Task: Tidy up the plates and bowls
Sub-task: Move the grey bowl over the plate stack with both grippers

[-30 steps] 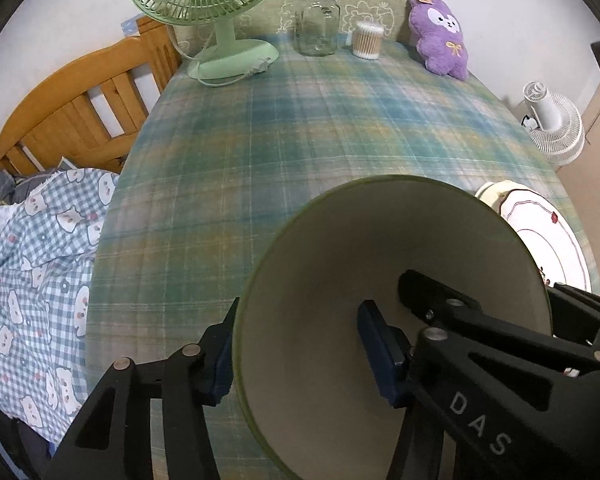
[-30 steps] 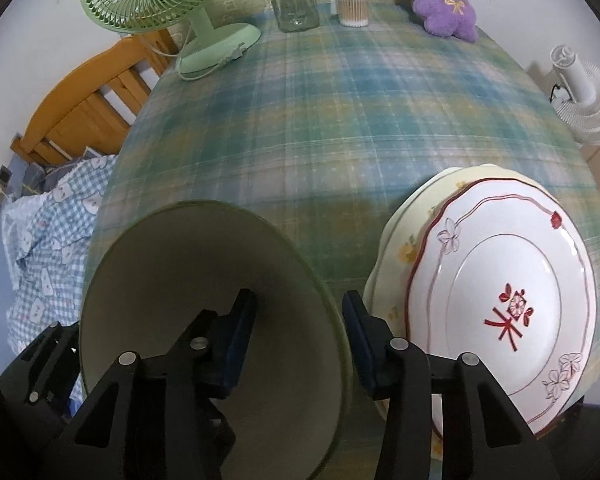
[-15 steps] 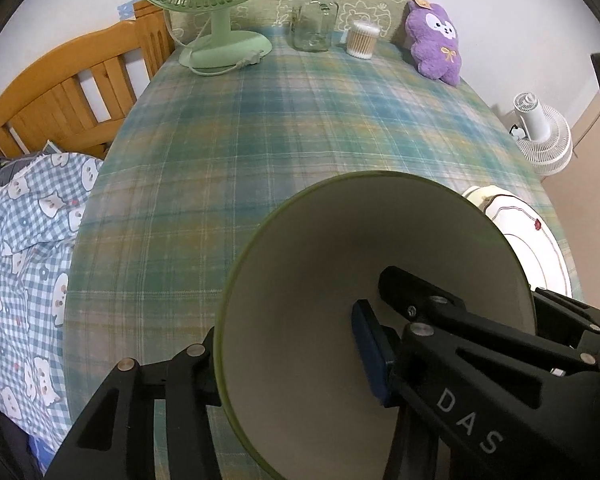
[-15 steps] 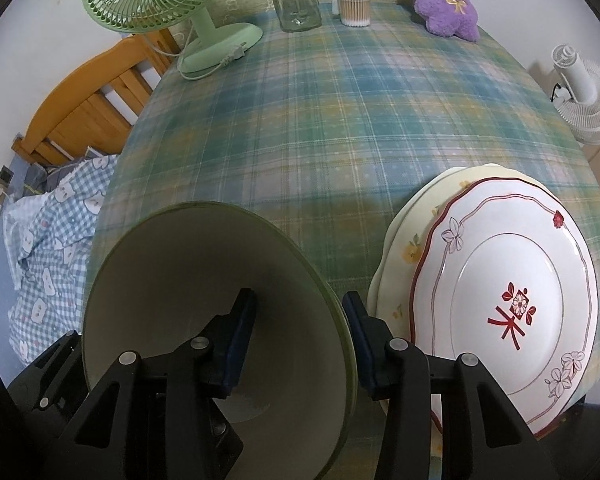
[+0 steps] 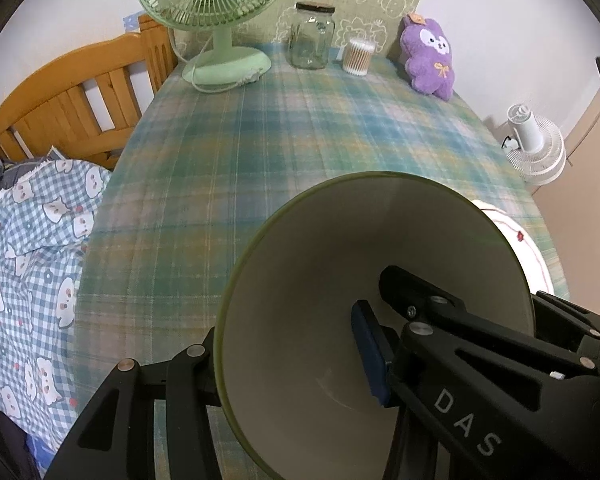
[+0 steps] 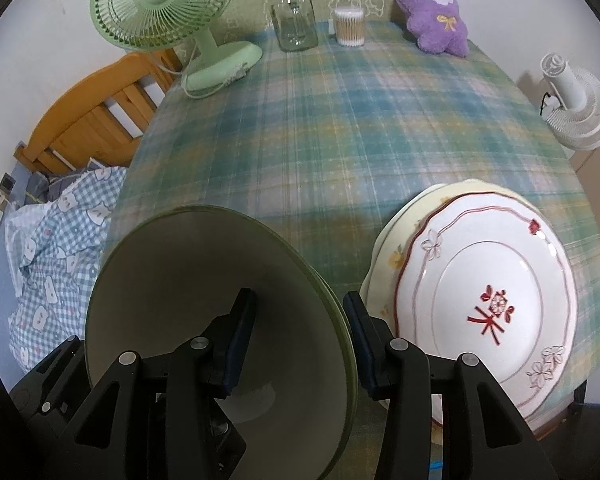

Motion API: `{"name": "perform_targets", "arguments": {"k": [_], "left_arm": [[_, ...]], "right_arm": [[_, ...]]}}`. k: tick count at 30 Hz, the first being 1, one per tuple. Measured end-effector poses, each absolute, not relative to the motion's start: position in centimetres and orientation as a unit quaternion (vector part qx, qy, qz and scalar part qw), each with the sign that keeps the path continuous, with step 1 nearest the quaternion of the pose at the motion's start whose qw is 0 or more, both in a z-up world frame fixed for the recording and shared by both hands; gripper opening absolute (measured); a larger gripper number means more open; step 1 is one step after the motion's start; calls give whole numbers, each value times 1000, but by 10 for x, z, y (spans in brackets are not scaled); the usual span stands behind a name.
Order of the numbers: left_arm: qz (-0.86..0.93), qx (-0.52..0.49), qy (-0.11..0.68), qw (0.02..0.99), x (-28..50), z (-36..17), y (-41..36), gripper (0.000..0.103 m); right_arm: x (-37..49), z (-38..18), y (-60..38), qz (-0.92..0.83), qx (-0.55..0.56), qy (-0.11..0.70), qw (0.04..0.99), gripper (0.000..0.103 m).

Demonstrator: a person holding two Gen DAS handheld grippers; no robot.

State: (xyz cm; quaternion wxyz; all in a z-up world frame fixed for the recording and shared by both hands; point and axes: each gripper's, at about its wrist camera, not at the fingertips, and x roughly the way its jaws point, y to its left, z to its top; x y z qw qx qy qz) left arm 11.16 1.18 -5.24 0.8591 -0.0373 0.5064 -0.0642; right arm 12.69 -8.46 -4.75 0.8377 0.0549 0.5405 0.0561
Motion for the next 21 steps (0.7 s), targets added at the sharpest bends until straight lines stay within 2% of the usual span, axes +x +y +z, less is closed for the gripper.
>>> {"name": "perform_targets", "arguments": {"k": [21], "left_arm": [[-46,-41,468,881,108,-1,-37,50]], "right_arm": [[123,10,-134,76,50,505,858,49]]}}
